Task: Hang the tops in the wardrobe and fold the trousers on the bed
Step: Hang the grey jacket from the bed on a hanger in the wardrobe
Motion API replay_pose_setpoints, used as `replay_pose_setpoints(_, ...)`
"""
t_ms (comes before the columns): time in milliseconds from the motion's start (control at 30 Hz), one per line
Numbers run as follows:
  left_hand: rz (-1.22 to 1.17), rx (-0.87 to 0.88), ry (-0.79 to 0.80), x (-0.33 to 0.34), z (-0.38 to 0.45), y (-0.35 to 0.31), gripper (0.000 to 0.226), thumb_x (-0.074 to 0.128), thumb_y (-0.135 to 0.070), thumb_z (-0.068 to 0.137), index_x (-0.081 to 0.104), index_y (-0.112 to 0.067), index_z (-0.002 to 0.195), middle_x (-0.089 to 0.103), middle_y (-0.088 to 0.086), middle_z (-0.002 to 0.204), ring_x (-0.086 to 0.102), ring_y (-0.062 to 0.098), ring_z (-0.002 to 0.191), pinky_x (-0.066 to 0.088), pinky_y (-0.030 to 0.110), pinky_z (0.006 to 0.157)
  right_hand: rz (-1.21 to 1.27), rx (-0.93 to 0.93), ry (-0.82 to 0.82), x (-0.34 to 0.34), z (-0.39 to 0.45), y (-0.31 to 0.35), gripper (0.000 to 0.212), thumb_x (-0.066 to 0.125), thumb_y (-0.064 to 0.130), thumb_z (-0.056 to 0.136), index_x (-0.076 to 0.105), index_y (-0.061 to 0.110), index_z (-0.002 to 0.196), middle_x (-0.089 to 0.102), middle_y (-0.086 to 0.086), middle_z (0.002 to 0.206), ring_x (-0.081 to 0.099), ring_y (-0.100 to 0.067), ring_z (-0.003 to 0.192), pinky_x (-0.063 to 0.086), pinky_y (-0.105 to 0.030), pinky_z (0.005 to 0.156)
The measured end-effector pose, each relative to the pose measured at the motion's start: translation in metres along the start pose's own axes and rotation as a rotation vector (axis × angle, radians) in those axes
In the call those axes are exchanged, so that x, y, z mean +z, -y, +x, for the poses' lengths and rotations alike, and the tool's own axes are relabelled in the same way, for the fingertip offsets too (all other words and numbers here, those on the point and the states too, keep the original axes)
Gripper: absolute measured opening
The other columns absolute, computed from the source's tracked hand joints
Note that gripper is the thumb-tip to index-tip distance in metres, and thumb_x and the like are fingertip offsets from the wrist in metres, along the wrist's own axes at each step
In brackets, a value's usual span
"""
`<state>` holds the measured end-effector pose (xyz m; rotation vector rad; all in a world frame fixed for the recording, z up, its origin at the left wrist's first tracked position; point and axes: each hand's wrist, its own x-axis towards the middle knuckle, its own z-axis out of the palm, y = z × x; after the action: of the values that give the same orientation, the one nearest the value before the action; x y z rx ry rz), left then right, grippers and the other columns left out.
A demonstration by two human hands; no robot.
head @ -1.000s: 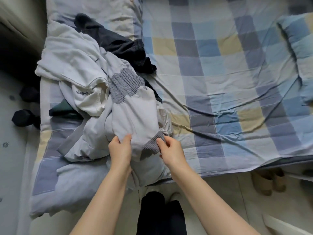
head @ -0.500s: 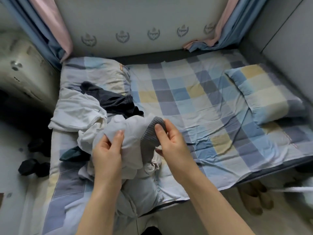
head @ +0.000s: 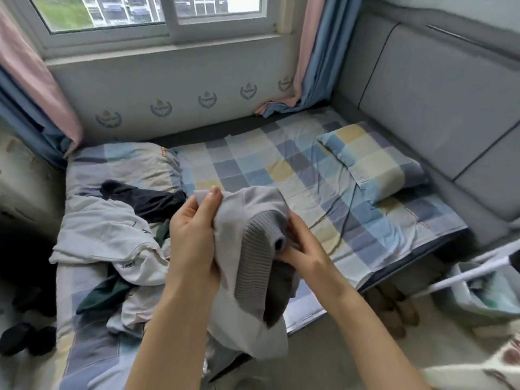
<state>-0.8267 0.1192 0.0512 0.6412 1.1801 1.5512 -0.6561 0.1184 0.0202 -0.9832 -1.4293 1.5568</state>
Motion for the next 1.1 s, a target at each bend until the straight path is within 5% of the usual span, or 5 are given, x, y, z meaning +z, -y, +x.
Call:
replay_pose_setpoints(200, -0.006, -0.208, 0.118, 0.029, -0.015, 0.010, 0.023, 0.066, -0.028, 0.084, 0.077, -0.009, 0.091, 0.073, 0.016, 0.091, 0.070, 0.026, 0.082, 0.057, 0.029, 0.064, -0.482, 0.116, -0.232, -0.029, -0.037, 0.001, 0.019, 0.059, 0.037, 0.089, 0.060, 0.018, 0.085, 0.065, -0.003, 0.078, 0.060, -0.021, 0.078, 0.050, -0.047, 0.074)
replay_pose_setpoints(533, 0.442, -0.253, 0.875, 0.097, -0.053, 0.064, 0.119, 0.091, -0.019, 0.063, 0.015, -0.057, 0.147, 0.035, -0.018, 0.152, 0.057, 0.003, 0.122, 0.053, 0.025, 0.091, 0.293, 0.079, -0.893, -0.092, -0.091, 0.052, 0.022, 0.056, 0.038, 0.094, 0.074, 0.032, 0.084, 0.075, 0.000, 0.085, 0.071, -0.019, 0.085, 0.057, -0.035, 0.073)
replay_pose_setpoints(633, 0.546, -0.221, 0.916, 0.115, -0.077, 0.093, 0.107, 0.091, -0.036, 0.062, 0.019, -0.063, 0.137, 0.049, -0.039, 0.130, 0.051, -0.019, 0.113, 0.047, 0.008, 0.087, 0.382, 0.041, -0.993, -0.104, -0.107, 0.068, 0.016, 0.057, 0.027, 0.094, 0.071, 0.019, 0.091, 0.073, -0.008, 0.094, 0.069, -0.025, 0.093, 0.057, -0.047, 0.083)
replay_pose_setpoints(800, 0.646, -0.133, 0.881, 0.149, -0.113, 0.128, 0.114, 0.085, -0.031, 0.066, 0.008, -0.053, 0.147, 0.051, -0.020, 0.137, 0.052, 0.001, 0.123, 0.046, 0.032, 0.102, 0.431, 0.014, -1.065, -0.118, -0.139, 0.079, 0.018, 0.058, 0.009, 0.090, 0.064, 0.013, 0.106, 0.071, -0.014, 0.100, 0.070, -0.029, 0.093, 0.054, -0.052, 0.088)
replay_pose_setpoints(1100, 1.234, -0.178, 0.729, 0.184, -0.121, 0.169, 0.042, 0.065, -0.033, 0.082, 0.038, -0.024, 0.113, 0.060, -0.002, 0.096, 0.060, 0.017, 0.086, 0.044, 0.029, 0.062, 0.233, -0.135, -1.131, -0.154, -0.202, 0.096, 0.019, 0.066, 0.001, 0.084, 0.068, 0.015, 0.097, 0.074, -0.008, 0.092, 0.070, -0.026, 0.093, 0.055, -0.042, 0.089)
